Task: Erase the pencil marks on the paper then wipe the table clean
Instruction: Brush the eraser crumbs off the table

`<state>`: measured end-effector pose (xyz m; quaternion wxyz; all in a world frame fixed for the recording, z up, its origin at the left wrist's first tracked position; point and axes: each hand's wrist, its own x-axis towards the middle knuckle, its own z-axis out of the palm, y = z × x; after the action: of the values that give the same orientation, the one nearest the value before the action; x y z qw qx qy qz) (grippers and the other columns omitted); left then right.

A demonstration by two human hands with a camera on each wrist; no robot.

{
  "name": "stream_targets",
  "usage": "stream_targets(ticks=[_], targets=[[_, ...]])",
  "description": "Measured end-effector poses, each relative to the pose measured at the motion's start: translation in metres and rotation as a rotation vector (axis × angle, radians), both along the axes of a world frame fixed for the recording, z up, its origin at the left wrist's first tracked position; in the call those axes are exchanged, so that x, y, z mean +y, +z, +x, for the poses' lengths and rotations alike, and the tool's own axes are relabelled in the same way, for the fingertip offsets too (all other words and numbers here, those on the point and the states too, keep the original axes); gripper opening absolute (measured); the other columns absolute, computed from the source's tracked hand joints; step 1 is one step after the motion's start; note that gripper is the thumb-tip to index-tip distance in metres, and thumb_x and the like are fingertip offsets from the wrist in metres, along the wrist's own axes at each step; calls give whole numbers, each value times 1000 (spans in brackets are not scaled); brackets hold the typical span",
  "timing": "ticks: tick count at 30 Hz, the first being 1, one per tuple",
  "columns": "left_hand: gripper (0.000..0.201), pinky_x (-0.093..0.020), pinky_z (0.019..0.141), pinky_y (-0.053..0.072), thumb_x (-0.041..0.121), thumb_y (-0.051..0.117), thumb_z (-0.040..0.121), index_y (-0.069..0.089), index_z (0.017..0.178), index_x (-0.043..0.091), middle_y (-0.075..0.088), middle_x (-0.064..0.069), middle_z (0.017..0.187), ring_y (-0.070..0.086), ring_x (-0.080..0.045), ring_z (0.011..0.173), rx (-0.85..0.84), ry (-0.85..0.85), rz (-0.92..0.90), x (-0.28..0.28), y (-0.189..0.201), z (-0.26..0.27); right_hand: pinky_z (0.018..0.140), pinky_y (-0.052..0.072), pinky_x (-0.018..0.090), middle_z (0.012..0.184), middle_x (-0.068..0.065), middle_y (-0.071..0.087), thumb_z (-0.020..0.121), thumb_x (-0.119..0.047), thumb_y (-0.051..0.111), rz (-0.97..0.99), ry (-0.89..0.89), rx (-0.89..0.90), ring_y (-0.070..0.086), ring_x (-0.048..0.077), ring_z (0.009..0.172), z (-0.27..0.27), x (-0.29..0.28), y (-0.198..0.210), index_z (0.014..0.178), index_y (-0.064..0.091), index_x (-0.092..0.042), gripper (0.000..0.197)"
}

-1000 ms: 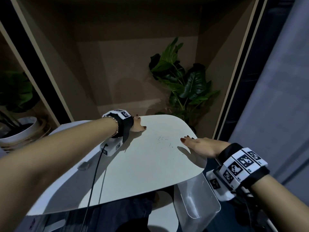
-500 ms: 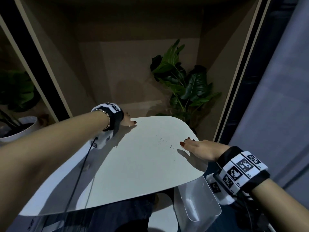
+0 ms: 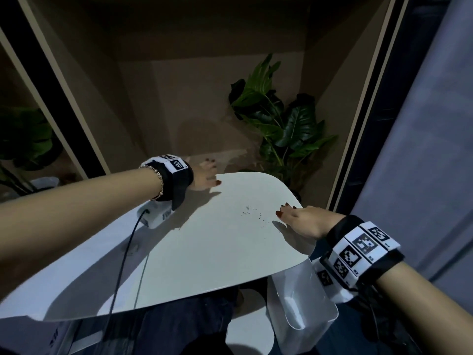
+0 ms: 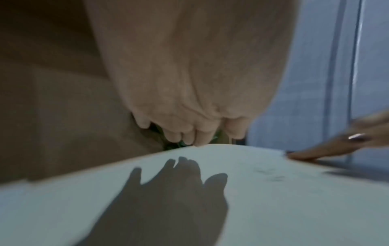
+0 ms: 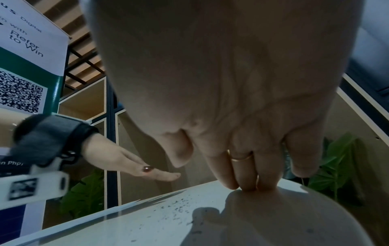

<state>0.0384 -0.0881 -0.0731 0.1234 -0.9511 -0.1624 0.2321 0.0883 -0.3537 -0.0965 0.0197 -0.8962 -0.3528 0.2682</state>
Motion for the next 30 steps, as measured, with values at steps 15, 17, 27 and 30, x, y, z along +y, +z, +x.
stream_targets(ticks=[15,17,27,30], targets=[[73,-43,120,-11,57,17,102,-14,155,19,-22,8,161,-14,-5,148,181,-320,-363,-80,-37,-33,113,21,32,163,8,22,110,-35,16,56,-53,26,24,29,148,2,-1,-4,156,21,-10,52],[66,-44,120,-12,50,17,104,-12,156,20,-19,8,161,-13,-5,148,154,-283,-442,-80,-35,-32,114,17,29,165,7,15,111,-32,14,48,-57,34,18,27,150,2,-1,-3,157,16,-11,51],[77,-39,120,-2,64,15,98,6,157,15,-4,-1,164,-4,-21,151,-206,338,-466,8,-28,12,119,14,31,166,4,11,109,-42,16,80,-37,61,14,23,152,5,-3,-6,158,16,-18,55],[91,-44,120,1,72,13,93,0,156,6,-8,-5,164,-3,-22,152,-185,324,-402,-18,-48,27,118,13,30,166,5,11,110,-37,14,69,-50,70,13,23,152,5,-3,-6,158,15,-18,52]])
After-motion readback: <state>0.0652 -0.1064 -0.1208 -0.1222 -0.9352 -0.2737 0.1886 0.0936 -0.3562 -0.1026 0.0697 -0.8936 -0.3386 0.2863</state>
